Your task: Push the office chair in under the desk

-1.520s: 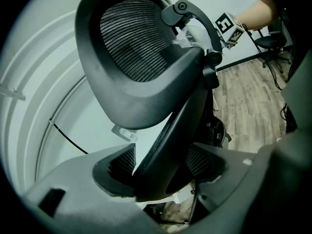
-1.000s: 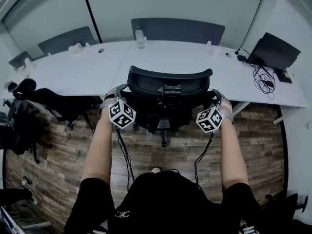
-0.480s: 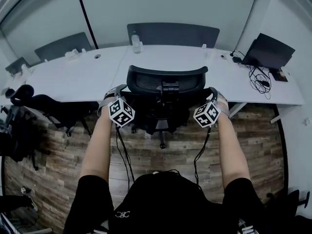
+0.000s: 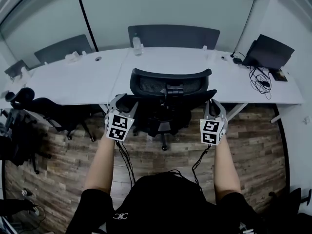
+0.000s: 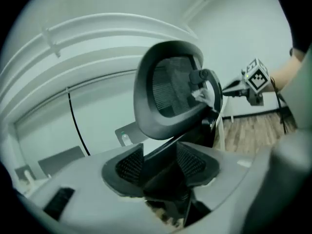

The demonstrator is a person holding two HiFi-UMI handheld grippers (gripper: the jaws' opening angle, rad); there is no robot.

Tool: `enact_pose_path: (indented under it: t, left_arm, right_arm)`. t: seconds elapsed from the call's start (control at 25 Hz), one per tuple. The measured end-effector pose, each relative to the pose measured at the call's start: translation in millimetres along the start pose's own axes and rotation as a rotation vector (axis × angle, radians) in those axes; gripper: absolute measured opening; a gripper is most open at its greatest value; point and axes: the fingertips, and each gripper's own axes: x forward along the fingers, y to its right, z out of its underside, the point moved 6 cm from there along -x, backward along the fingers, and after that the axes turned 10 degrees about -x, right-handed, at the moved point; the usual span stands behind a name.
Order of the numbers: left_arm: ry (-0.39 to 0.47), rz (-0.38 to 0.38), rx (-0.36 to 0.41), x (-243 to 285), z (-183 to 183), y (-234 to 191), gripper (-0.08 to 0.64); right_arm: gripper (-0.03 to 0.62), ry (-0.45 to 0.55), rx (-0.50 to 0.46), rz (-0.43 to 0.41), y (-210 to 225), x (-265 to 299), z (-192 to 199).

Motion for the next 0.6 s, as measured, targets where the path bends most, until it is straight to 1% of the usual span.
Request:
enact_pose_path:
  t: [0.04, 0.12, 0.16, 0.32, 0.44, 0.52, 0.6]
  left_arm:
    - [0.029, 0.001, -0.071, -8.1, -2.8, 2.5, 0.187]
    - [0.073, -0.004, -0.195, -18.5, -5.5, 7.8, 0.049]
    - [0.085, -0.009, -0.241, -21.2, -6.7, 10.8, 0.009]
    - [0.088, 0.010, -0.360, -28.9, -16.2, 29.1, 0.009]
    - [0.105, 0.048, -0.444, -35.9, -28.5, 41.6, 0.009]
    - [0.113, 0.065, -0.460, -39.4, -36.1, 50.0, 0.009]
    - [0.117, 0.083, -0.436, -40.8, -43.0, 60.9, 0.009]
  right_arm:
    - [0.008, 0.025, 0.077, -0.007, -1.6, -7.1, -7.4]
    - [0.006, 0.074, 0.187, -0.027, -6.7, -19.1, -23.9]
    - [0.006, 0.094, 0.225, -0.034, -9.9, -24.3, -32.6]
    - [0.006, 0.133, 0.334, -0.061, -23.9, -45.4, -62.8]
    - [0.005, 0.144, 0.377, -0.099, -34.4, -56.1, -77.4]
    - [0.005, 0.145, 0.375, -0.130, -44.0, -59.0, -82.4]
    - [0.005, 0.138, 0.361, -0.150, -53.1, -58.9, -83.2]
